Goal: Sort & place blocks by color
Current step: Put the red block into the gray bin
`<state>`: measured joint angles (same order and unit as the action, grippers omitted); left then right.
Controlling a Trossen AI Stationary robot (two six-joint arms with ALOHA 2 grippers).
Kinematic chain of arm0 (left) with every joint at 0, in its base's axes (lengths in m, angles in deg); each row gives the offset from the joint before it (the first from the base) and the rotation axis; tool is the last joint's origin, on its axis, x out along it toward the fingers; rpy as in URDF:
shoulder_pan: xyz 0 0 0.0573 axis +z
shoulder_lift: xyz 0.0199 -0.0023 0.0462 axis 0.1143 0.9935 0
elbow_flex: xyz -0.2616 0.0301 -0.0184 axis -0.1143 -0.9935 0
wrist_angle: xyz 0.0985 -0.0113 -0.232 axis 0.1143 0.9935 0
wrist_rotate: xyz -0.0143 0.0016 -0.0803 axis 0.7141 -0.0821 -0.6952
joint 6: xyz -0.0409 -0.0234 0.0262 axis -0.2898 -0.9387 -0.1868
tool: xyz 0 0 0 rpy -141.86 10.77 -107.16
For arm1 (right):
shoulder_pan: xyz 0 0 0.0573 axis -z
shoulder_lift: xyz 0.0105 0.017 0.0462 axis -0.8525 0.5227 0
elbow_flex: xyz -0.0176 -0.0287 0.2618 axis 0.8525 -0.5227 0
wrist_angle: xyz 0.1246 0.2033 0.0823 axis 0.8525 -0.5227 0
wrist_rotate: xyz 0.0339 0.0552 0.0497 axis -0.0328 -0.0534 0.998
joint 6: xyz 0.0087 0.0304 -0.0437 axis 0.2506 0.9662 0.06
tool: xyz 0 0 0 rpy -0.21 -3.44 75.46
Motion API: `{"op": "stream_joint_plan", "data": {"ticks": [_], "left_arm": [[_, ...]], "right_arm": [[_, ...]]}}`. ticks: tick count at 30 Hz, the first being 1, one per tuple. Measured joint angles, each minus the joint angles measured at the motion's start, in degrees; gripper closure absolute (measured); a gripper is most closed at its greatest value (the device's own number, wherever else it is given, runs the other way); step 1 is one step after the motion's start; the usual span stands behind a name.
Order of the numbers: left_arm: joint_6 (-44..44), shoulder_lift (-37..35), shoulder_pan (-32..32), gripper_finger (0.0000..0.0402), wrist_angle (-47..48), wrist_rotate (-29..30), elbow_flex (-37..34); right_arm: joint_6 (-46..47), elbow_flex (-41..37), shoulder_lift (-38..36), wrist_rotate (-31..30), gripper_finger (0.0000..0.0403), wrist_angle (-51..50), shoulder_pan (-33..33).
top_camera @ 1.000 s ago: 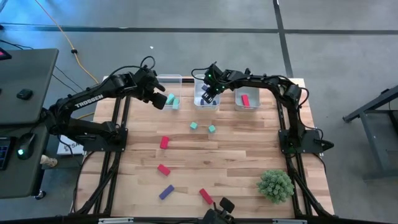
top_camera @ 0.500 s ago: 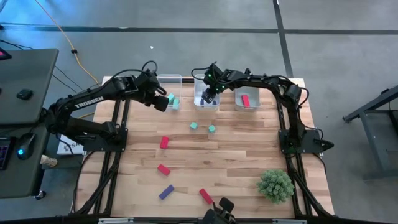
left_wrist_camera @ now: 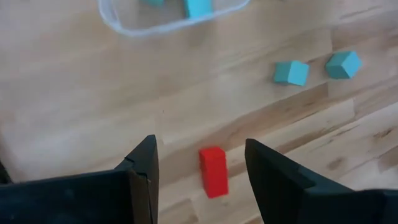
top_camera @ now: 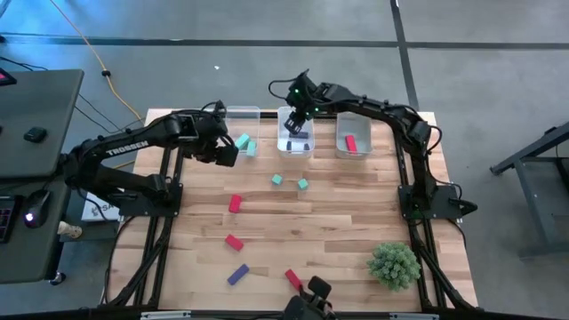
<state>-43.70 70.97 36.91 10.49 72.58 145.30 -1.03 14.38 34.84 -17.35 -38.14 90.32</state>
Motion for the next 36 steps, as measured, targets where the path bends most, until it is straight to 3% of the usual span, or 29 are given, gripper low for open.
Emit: {"op": "stream_joint_plan", "data": {"ticks": [5, 18, 27, 36], "left_arm": [[-8.0, 0.0, -3.3, 0.0241, -0.1, 0.0, 0.0], [-16.8, 0.0, -13.7, 0.0241, -0.1, 2.8, 0.0], [-21.3, 1.8, -20.0, 0.0241, 0.2, 5.1, 0.0], [-24.2, 10.1, -24.9, 0.0241, 0.1, 6.0, 0.0]], "right_arm": [[-0.2, 6.7, 0.0, 0.0, 0.0269, -3.3, 0.0], [2.5, 21.7, -0.1, 0.0, 0.0269, -15.0, 0.0], [4.7, 24.9, -0.1, 0.0, 0.0269, -23.1, -0.1], [4.6, 24.9, -0.1, 0.0, 0.0269, -30.1, -1.3]]}}
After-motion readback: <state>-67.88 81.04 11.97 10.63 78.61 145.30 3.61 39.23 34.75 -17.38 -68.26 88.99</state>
